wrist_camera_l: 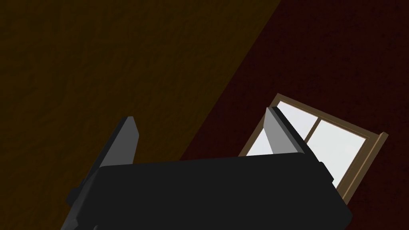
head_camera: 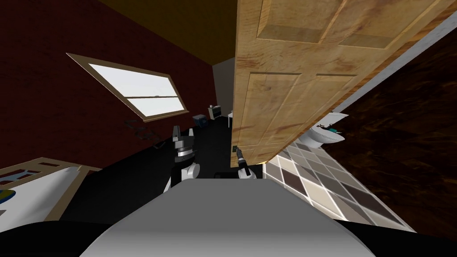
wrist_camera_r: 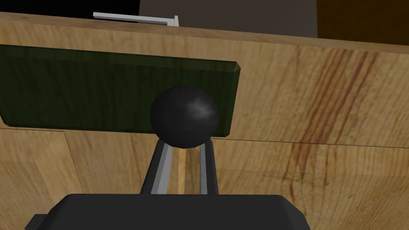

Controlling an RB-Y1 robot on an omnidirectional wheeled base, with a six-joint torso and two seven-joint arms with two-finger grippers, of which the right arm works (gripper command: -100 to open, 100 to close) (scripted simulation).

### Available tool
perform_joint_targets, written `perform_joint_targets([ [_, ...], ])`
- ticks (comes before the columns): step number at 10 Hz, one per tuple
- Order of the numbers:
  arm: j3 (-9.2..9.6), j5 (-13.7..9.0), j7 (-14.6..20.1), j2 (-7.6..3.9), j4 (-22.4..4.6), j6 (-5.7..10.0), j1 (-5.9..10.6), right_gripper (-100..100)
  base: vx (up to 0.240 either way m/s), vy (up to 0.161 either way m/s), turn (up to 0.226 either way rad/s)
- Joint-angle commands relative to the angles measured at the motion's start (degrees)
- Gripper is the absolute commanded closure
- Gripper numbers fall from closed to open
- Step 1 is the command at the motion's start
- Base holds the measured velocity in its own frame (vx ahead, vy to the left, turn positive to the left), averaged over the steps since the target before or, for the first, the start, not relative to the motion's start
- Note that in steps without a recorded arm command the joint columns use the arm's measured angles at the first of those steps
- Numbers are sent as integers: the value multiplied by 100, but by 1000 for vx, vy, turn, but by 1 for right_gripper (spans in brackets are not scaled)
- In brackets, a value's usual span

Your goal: Push the door open

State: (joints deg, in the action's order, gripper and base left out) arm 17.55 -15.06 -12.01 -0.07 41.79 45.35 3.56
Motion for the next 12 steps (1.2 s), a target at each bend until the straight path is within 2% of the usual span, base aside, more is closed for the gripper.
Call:
perform_joint_targets([
  [1,-113,-58,-24,-114,113,-55,-20,100,191,107,-119],
  [2,144,-32,-41,-161,42,13,-73,-100,-14,44,-257],
  [4,332,-31,-75,-170,167,-23,-168,-100,-202,-20,-207],
  [5,466,-31,-99,-129,256,-48,-235,-100,-212,-24,-294],
  [8,791,-30,-158,165,471,-109,-399,-100,-186,-31,-189],
  [9,791,-30,-158,165,471,-109,-399,-100,-63,-13,-61],
  [10,837,-30,-166,240,502,-117,-422,-100,-45,-5,-30],
  [11,815,-29,-153,182,545,-128,-440,-100,-17,0,-16],
  [12,801,-30,-157,20,547,-135,-435,-100,90,21,27],
])
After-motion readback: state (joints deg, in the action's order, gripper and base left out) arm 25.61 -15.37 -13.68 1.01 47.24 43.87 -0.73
